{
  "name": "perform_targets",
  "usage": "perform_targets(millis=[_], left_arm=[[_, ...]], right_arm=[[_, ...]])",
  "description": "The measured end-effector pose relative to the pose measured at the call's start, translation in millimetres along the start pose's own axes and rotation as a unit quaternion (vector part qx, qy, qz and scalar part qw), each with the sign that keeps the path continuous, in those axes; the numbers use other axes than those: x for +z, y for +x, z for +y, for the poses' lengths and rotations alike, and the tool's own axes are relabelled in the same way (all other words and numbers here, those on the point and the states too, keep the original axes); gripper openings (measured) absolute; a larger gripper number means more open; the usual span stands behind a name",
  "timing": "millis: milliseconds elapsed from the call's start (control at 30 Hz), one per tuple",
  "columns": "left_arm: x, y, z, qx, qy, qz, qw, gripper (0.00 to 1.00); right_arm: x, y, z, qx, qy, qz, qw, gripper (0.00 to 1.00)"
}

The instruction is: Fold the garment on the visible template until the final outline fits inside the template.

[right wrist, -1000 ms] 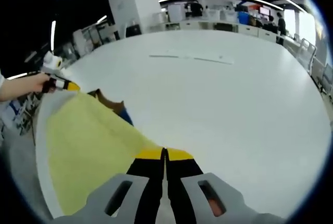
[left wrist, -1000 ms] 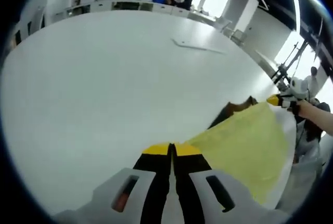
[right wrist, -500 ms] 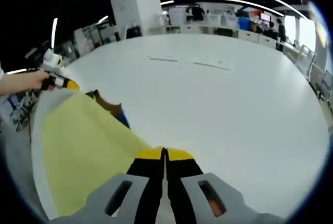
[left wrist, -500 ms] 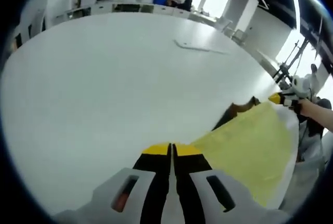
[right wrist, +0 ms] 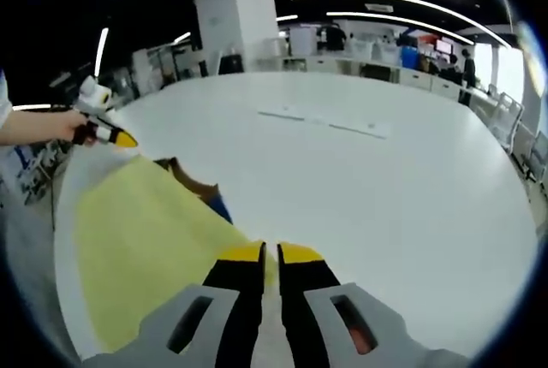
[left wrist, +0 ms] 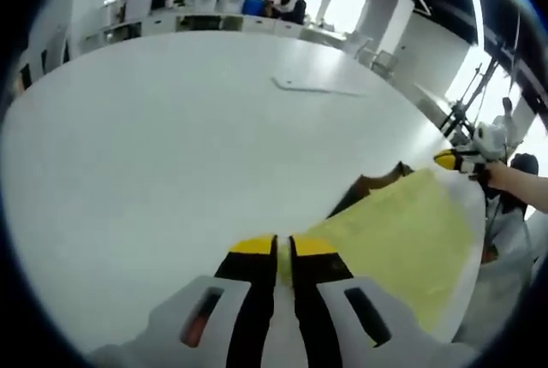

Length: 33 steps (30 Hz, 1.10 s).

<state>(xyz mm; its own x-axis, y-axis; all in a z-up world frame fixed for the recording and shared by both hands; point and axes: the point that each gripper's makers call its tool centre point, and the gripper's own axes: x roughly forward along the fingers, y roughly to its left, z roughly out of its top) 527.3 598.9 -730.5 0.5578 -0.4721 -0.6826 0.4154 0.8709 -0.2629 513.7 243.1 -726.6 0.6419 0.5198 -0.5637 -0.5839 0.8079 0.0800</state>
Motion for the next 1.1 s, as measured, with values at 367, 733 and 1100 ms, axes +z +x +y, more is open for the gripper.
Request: perform_targets(millis=[367,733,1100], left_arm=[[0.5,-22,-14.1,-0.008,0.014,-0.006,0.9999,0.15],[-10.0,-43,-29.7,-0.014,0.037,-0.001,0.9992,0.24],[-15.2,-66,-49.2,-0.025,0.054,-0.009,0.9982,0.32]], right_arm=[[1.3,-15,4,-0.003,0.022,-0.001,0.9997,0.19],[5.1,-34,23,0.004,0.022,-0.007,0.9997,0.28],[6.0,-53,46,0.016,0.019,-0.01,0.9996,0.43]])
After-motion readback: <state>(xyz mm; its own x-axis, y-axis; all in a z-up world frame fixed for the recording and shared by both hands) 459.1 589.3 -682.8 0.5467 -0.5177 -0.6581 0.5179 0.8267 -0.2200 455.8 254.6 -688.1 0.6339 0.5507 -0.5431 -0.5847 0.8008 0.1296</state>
